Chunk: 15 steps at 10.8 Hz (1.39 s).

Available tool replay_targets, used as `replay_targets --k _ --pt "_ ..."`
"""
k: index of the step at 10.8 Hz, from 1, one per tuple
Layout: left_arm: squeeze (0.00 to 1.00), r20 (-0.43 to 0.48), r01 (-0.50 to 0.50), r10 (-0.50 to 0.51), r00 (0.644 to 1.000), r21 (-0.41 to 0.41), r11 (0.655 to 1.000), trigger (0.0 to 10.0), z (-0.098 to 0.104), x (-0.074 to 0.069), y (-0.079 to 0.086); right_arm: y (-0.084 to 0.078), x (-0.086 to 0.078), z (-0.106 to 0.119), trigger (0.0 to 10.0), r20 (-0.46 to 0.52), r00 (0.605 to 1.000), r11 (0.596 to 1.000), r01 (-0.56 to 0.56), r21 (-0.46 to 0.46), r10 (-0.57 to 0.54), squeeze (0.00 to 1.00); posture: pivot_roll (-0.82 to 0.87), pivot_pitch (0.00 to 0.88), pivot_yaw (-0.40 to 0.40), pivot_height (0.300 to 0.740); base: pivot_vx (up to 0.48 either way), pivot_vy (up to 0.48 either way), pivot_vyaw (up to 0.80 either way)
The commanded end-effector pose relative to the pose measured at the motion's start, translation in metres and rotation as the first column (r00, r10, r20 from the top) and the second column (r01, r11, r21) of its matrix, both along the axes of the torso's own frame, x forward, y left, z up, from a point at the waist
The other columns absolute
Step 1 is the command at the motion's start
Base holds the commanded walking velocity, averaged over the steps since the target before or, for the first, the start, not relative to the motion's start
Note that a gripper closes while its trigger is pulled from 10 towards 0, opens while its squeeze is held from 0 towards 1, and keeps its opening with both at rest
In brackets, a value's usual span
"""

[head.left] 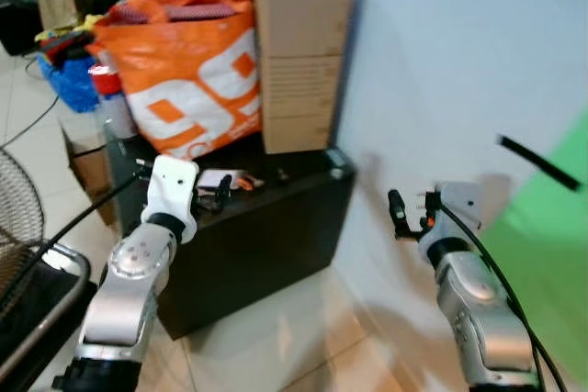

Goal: Hang keys on a hook

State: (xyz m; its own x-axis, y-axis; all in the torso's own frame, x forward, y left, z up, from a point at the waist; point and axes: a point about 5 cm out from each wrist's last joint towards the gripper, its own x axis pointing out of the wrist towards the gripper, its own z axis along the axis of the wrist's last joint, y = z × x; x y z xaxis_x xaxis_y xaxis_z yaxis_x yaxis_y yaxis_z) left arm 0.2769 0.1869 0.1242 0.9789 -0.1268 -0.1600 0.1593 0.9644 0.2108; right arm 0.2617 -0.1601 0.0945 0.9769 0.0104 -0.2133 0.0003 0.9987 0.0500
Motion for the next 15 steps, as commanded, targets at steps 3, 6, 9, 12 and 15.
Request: replay_targets --k 3,6,9,12,15 --pt "0.05 0.010 -0.001 0.001 1.000 -0.002 1.000 10.0 0.0043 0.0012 -0.0001 0.0015 0.0024 0.0019 10.0 0.004 1.000 1.000 -0.016 -0.013 0.016 1.00 -0.02 0.000 -0.029 0.740 0.376 0.000 0.00" --pt "0.04 0.012 -0.002 0.002 1.000 -0.002 1.000 10.0 0.0052 0.0006 -0.0008 0.0031 0.0038 0.0021 10.0 0.003 1.000 1.000 -0.024 -0.020 0.024 1.00 -0.02 0.000 -0.035 0.740 0.376 0.000 0.00" --pt "0.05 0.013 -0.002 0.002 1.000 -0.005 1.000 10.0 0.0062 0.0001 -0.0022 0.0032 0.0046 0.0025 10.0 0.003 1.000 0.999 -0.030 -0.027 0.030 1.00 -0.02 0.000 -0.035 0.740 0.376 0.000 0.00" --pt "0.04 0.010 0.000 0.000 1.000 -0.006 1.000 10.0 0.0068 -0.0005 -0.0034 0.0042 0.0058 0.0015 10.0 -0.007 0.998 0.996 -0.070 -0.055 0.069 1.00 -0.02 0.000 -0.035 0.740 0.376 0.000 0.68" --pt "0.05 0.010 0.004 -0.004 1.000 -0.004 1.000 10.0 0.0070 0.0007 -0.0043 -0.0021 0.0109 0.0016 10.0 -0.015 0.996 0.993 -0.085 -0.083 0.084 1.00 -0.03 0.000 -0.034 0.740 0.379 0.000 0.80"
